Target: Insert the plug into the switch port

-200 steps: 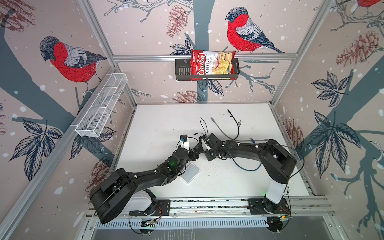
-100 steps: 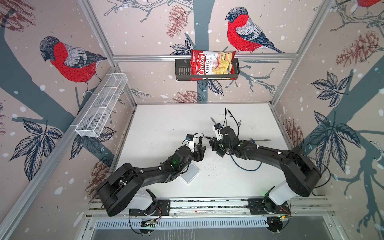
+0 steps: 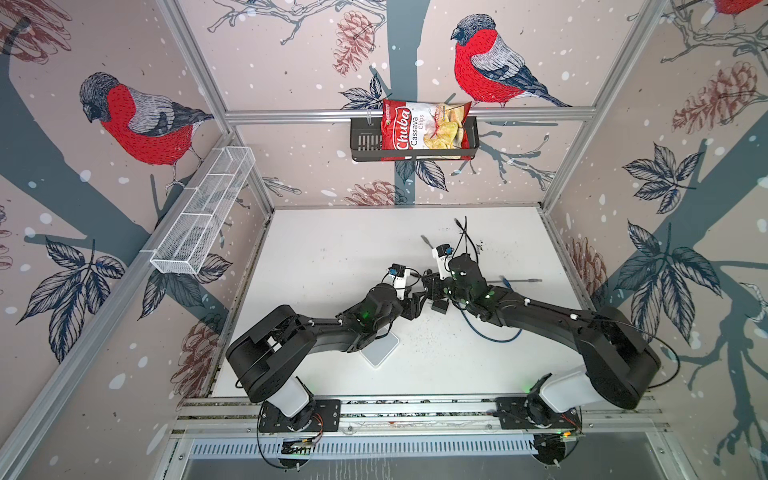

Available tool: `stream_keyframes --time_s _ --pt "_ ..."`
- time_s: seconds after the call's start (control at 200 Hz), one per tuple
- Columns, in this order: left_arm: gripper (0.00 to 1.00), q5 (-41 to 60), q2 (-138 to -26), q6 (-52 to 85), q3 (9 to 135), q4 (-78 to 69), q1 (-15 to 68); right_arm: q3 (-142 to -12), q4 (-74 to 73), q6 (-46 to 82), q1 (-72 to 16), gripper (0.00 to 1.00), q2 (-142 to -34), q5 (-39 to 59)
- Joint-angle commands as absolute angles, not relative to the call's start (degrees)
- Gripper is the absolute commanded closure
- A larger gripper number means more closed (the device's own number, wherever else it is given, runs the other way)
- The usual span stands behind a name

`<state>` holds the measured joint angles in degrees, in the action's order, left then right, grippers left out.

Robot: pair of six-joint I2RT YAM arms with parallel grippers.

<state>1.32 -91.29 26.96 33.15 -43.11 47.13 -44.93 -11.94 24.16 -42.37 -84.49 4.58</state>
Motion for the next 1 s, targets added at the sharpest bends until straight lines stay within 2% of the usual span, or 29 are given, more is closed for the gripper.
stream_keyframes --time_s 0.0,0.305,0.545,0.996 --pt "0.38 2.55 -92.79 28.18 34.22 -46.43 47.36 -44.65 -14.76 24.53 -42.30 0.99 -83.67 3.69" --pt "0.46 2.97 -95.53 29.89 34.92 -52.00 47.45 -43.84 -15.47 24.80 -42.00 0.99 -82.35 4.31" --pt "0.49 3.09 -96.66 29.31 36.64 -53.11 47.43 -43.02 -15.61 24.96 -41.84 0.99 -81.35 4.22" --pt "0.68 2.89 -98.46 29.36 37.94 -53.09 47.44 -42.80 -16.07 24.87 -41.79 0.99 -80.77 4.97"
